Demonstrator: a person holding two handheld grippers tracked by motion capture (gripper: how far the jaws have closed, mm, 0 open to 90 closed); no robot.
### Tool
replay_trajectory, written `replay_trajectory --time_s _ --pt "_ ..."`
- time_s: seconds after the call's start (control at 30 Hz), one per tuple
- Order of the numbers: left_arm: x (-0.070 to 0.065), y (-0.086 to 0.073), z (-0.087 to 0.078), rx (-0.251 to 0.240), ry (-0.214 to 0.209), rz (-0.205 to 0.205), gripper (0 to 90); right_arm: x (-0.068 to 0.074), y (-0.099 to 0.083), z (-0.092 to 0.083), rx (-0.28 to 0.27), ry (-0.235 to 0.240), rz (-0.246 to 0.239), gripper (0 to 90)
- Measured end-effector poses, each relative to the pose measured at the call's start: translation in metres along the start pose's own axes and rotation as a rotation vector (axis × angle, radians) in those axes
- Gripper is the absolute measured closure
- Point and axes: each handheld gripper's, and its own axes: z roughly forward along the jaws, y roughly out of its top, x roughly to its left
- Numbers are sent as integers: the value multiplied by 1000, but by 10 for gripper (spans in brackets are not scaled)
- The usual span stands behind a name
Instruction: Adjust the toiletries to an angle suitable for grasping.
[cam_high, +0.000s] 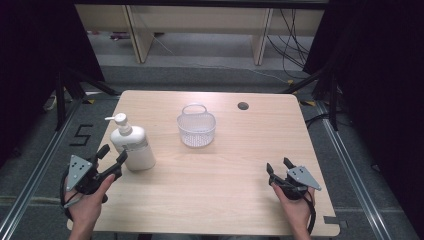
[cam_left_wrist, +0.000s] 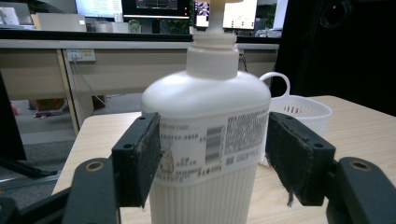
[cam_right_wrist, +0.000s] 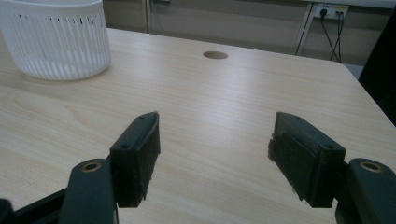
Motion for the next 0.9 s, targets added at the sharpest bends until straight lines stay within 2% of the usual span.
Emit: replay_trajectory --time_s 0.23,0.33,0.37,0.43,0.57,0.6,0.67,0.9 --pt "-5 17 8 -8 -9 3 337 -1 0 1 0 1 -16 334" --pt "-6 21 13 -10 -3 6 337 -1 0 2 -12 1 -15 333" --pt "-6 22 14 -8 -2 9 339 -1 0 1 5 2 -19 333" --pt "-7 24 17 -9 0 9 341 -1 0 1 -10 5 -7 333" --pt "-8 30 22 -20 5 25 347 -2 0 1 4 1 -17 333" --pt "-10 32 22 -13 16 6 349 -2 0 1 3 3 -16 332" --pt "-10 34 26 -9 19 8 353 -1 0 2 -13 1 -13 332" --pt "-10 44 37 -10 31 9 376 -1 0 2 -13 1 -6 331"
